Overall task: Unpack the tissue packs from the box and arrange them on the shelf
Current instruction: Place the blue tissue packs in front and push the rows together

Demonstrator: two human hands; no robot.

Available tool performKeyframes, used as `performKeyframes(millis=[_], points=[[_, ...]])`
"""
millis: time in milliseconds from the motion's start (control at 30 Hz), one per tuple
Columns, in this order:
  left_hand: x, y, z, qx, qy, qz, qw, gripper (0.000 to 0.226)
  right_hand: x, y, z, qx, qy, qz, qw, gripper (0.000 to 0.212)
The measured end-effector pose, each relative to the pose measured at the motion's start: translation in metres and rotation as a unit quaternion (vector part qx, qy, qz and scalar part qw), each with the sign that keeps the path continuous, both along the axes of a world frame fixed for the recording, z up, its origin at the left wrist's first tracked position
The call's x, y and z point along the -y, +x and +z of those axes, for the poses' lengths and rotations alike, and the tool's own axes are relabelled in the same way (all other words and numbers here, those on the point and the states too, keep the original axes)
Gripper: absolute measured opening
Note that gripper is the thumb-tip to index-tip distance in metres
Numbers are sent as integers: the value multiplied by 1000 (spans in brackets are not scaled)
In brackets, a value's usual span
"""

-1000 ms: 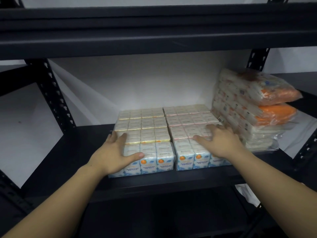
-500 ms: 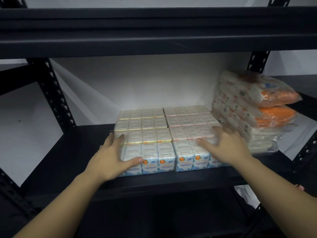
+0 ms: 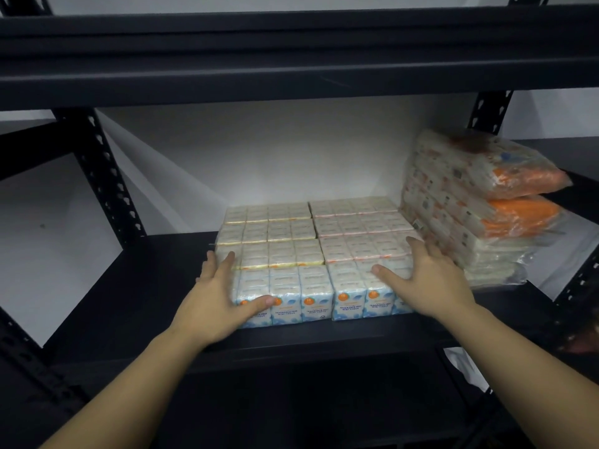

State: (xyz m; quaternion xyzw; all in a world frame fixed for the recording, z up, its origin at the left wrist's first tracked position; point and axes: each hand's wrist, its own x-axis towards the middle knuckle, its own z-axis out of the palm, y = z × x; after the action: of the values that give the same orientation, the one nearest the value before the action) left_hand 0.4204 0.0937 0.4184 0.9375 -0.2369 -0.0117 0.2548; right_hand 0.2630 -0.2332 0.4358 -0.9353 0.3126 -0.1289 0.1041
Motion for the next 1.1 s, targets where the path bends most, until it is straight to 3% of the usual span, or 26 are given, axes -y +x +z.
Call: performKeyframes(millis=[267, 467, 733, 867, 967, 1100], points=[[13, 48, 23, -39, 39, 3, 998, 128, 20, 45, 20, -69, 41, 10, 997, 113], [33, 64, 33, -70, -21, 10, 997, 95, 39, 76, 21, -45, 94, -1, 995, 109], [28, 69, 35, -86, -59, 16, 994, 111, 48, 86, 12, -28, 94, -3, 995, 119], [36, 86, 42, -74, -42, 19, 996, 92, 51, 103, 17, -59, 77, -8, 995, 118], [45, 108, 41, -95, -11, -17, 995, 98, 55, 122, 21, -73, 70, -7, 995, 120], [56, 130, 32, -91, -19, 4, 996, 93, 60, 137, 21, -62, 78, -21, 995, 120]])
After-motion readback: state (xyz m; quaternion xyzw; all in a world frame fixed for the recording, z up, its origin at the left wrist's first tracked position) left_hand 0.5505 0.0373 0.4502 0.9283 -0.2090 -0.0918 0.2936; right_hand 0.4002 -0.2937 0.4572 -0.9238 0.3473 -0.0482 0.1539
